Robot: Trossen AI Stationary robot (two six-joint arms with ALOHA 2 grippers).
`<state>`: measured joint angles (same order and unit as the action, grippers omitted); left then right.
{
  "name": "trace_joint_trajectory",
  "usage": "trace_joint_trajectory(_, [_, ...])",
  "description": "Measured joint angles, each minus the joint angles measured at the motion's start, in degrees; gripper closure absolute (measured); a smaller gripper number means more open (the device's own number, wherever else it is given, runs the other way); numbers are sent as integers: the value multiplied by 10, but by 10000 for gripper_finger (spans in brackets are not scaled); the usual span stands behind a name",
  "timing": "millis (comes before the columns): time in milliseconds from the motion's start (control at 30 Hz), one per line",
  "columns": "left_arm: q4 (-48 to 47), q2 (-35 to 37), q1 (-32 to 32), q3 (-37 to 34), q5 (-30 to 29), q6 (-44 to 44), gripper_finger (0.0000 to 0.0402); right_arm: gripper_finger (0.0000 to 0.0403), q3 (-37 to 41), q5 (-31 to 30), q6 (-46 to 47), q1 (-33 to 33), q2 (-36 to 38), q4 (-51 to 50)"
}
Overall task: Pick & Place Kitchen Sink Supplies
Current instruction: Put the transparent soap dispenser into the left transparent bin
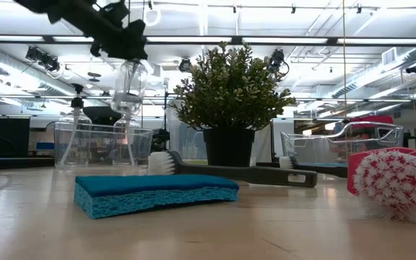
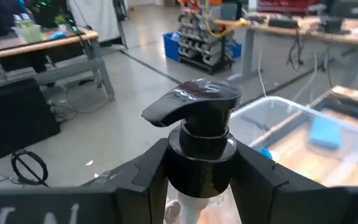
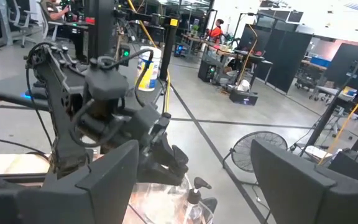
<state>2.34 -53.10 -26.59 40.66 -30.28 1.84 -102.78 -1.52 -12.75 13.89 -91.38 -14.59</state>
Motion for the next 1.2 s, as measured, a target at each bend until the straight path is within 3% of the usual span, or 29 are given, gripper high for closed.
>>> trace_joint_trajectory(300, [74,-1,-43,-72,-6,6,260,92,0,0,2,0,0,0])
trace_joint_trajectory(733, [81,-2,-56,-116,-11,32,260,92,0,-2,2,0,0,19])
trace_joint_trajectory(1033, [231,-1,-57,-190,-10,56,253,92,0,-2,2,0,0,19])
trace_joint_trajectory(1200, [281,-2,-57,-217,36,81,259,92,0,-2,2,0,0,19])
